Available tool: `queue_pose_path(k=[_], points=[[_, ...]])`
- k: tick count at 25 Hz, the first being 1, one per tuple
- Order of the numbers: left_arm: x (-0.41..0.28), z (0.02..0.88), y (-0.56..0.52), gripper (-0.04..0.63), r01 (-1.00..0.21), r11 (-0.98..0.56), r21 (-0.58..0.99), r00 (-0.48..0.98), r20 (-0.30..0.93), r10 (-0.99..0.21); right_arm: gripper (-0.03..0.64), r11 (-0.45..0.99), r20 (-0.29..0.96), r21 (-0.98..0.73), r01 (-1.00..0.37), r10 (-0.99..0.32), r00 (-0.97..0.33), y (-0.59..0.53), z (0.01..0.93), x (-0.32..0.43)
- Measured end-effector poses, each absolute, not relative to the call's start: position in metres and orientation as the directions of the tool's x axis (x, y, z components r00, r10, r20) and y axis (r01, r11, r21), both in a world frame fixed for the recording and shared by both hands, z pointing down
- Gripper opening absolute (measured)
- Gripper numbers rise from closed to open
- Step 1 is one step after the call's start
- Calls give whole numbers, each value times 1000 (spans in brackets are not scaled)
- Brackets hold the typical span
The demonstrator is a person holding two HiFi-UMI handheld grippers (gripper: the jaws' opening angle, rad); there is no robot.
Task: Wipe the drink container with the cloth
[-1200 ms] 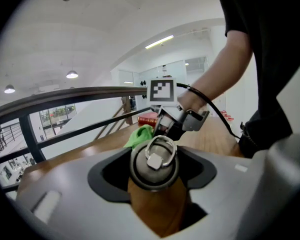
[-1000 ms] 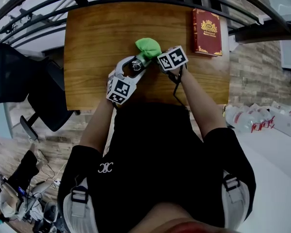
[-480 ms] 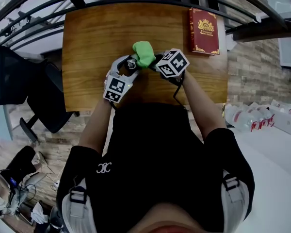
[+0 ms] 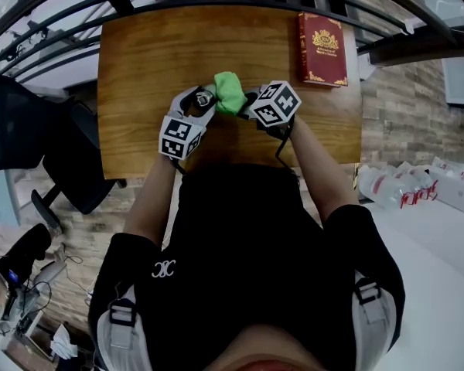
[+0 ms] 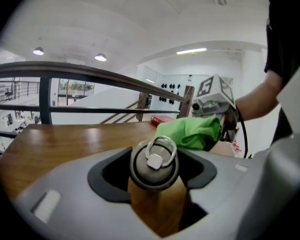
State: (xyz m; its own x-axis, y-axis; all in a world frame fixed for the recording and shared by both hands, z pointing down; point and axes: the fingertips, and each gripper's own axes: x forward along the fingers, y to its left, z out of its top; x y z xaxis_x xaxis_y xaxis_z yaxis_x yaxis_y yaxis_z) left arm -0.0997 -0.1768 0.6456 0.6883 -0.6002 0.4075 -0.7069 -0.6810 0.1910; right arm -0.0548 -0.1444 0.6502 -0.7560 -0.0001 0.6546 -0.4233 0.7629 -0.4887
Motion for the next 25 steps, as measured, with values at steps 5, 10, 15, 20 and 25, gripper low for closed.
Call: queue_pose_path(k=[5, 10, 15, 20, 25], points=[[-111, 648, -185, 311, -745, -581, 328, 666, 409, -624, 48, 766, 689, -473, -435, 14, -724, -135, 668, -58], [-114, 648, -190, 311, -757, -541, 367, 654, 420, -630, 48, 793, 698, -469, -388, 64, -713, -117, 671, -74], [-114, 648, -193, 311, -763, -519, 385, 646, 438, -625, 48, 798, 699, -481, -363, 99, -709, -104, 681, -91], [-114, 648, -194, 311, -767, -506, 394, 641, 463, -612, 49, 774, 715, -485, -406, 85, -694, -106, 701, -95], [-111, 648, -196, 311, -774, -499, 389, 633, 488, -601, 49, 716, 749, -475, -511, 24, -662, -114, 723, -79]])
